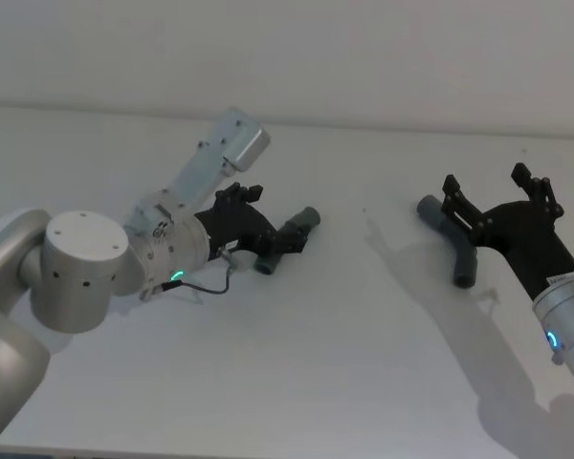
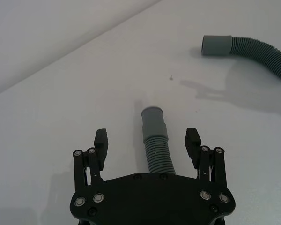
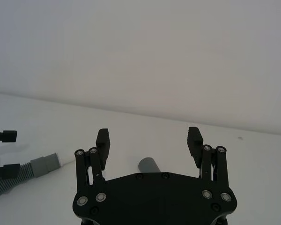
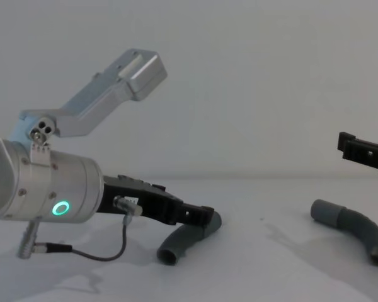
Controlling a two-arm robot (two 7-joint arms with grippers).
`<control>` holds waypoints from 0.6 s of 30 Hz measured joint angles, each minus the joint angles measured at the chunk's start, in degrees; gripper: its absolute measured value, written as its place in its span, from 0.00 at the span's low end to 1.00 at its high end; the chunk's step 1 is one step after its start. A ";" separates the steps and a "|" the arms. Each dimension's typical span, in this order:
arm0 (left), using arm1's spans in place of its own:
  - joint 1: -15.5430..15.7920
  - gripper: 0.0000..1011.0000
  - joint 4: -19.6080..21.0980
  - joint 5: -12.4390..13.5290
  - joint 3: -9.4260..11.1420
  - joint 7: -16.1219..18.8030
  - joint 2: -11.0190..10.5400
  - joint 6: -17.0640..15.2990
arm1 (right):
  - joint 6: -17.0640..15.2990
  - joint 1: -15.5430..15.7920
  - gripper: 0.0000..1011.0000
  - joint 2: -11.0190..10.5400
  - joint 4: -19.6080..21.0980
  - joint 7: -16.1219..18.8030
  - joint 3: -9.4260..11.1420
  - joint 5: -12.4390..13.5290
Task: Use both hands to pick up one end of the pipe from the table, align the ends, and insert them.
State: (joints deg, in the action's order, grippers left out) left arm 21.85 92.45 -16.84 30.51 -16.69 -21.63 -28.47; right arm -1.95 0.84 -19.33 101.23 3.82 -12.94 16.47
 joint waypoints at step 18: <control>2.58 0.99 -3.28 0.39 0.63 -2.27 1.60 -2.67 | 0.00 0.00 0.99 0.00 0.00 0.00 0.00 0.00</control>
State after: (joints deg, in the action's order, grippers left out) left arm 24.43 89.17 -16.46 31.14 -18.96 -20.04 -31.14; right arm -1.95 0.84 -19.33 101.23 3.82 -12.94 16.47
